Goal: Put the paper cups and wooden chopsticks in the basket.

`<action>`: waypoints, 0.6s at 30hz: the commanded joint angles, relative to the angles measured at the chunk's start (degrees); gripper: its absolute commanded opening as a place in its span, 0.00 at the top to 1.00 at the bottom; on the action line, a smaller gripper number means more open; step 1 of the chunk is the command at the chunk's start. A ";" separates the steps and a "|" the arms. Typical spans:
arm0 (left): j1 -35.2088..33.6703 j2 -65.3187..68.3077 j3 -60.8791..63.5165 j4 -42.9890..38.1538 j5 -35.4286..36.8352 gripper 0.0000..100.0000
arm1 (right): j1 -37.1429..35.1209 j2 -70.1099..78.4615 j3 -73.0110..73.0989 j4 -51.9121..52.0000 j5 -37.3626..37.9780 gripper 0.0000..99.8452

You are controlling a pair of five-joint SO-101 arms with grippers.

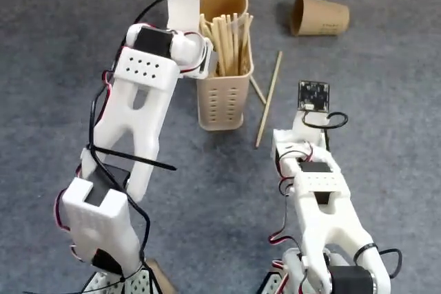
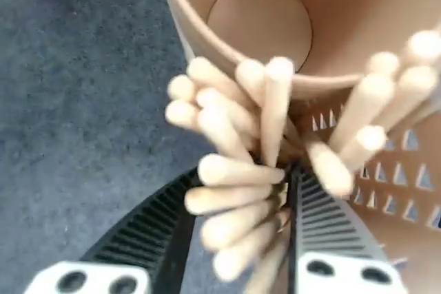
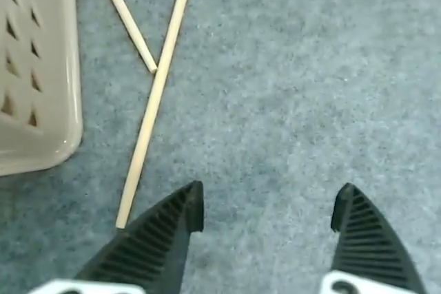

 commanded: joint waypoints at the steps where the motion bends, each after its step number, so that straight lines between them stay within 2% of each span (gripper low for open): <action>1: -0.40 1.45 -1.45 -0.09 -0.35 0.82 | -0.66 -2.15 -0.31 -0.92 0.53 0.70; 3: -0.40 2.24 -1.45 -0.09 -1.41 0.88 | -0.66 -2.15 -0.31 -0.92 0.53 0.70; 6: -0.22 2.51 -1.45 -0.09 -6.86 0.99 | -0.66 -2.07 -0.31 -0.92 0.53 0.70; 13: -3.47 2.07 -1.45 0.53 -7.38 1.00 | -0.66 -2.07 -0.31 -0.92 0.53 0.70; 18: -7.60 2.59 -5.76 6.42 -7.47 1.00 | -0.66 -2.07 -0.31 -1.01 0.53 0.70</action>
